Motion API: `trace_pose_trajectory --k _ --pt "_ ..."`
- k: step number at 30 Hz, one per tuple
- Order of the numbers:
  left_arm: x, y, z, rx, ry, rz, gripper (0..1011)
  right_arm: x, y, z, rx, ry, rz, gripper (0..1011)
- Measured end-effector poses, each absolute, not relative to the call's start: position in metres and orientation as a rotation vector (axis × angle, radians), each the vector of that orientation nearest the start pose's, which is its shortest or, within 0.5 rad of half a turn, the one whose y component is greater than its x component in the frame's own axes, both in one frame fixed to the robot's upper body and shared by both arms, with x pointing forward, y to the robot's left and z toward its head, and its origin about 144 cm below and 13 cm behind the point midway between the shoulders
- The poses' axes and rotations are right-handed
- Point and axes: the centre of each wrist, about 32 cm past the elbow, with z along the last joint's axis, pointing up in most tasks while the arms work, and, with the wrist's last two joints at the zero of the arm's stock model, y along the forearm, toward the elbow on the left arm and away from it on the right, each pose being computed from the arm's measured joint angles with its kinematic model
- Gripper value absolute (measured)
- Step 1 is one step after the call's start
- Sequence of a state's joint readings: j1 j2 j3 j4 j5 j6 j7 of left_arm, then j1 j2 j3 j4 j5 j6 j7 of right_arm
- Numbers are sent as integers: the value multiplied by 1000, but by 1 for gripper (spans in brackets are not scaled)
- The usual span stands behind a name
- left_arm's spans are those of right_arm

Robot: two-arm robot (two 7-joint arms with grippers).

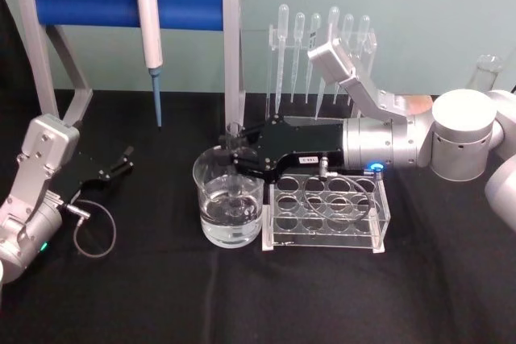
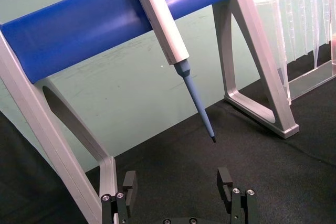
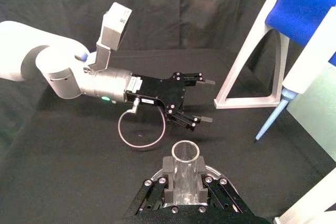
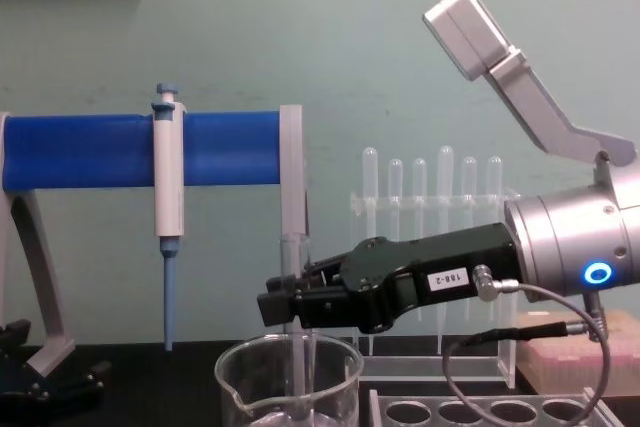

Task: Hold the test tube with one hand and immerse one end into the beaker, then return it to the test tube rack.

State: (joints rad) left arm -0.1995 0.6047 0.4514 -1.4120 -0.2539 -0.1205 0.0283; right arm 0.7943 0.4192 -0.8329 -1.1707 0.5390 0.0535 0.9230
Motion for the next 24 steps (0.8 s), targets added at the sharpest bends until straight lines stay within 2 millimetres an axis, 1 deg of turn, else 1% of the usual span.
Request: trace_pose_trajectory --k 10,24 --pt "489 310 1140 304 -285 1248 1000 606 -197 1242 -250 -100 -172 234" --pt "489 310 1140 304 -285 1248 1000 604 -199 1239 -256 -108 -175 234"
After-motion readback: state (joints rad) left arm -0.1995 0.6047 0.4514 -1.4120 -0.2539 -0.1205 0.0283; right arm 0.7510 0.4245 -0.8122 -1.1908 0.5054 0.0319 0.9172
